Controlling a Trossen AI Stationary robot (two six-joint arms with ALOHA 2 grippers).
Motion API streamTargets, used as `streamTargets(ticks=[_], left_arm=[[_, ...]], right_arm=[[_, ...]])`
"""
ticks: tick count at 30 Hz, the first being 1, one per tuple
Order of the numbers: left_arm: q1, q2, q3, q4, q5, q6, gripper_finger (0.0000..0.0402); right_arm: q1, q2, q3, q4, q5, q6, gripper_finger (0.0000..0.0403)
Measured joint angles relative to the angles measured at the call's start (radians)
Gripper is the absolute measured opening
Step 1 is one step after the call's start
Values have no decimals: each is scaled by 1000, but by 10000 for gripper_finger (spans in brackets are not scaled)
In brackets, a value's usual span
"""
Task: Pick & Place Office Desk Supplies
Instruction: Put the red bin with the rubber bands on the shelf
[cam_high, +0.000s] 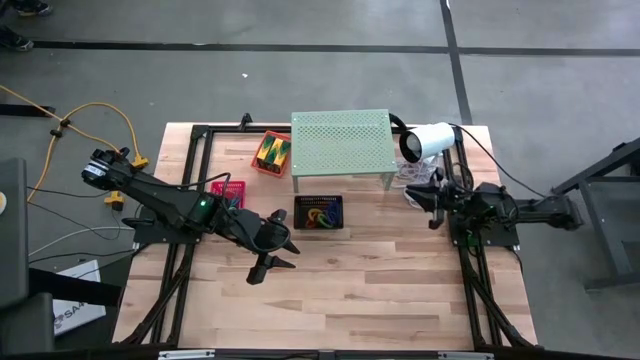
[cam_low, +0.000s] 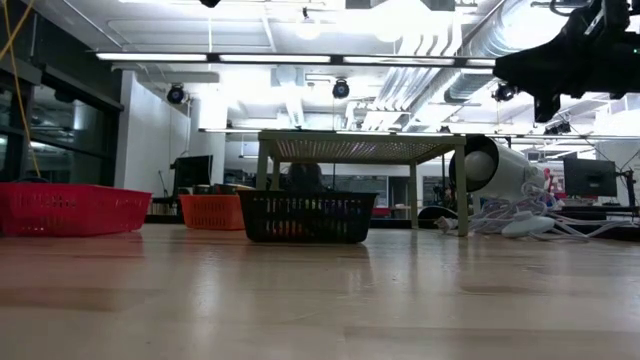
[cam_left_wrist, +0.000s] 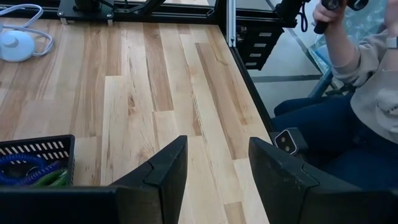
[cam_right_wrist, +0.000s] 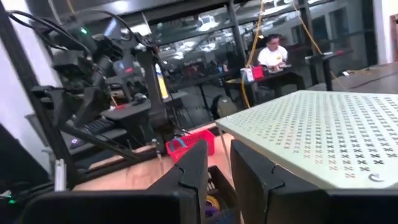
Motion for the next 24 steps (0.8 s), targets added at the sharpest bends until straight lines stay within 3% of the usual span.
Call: streamTargets(ticks=[13, 24], left_arm=[[0, 0, 0, 0, 0, 0, 166], [0, 0, 0, 0, 0, 0, 166]], right_arm=[[0, -37, -32, 20, -99, 5, 58], [-1, -37, -33, -117, -134, 53, 58]])
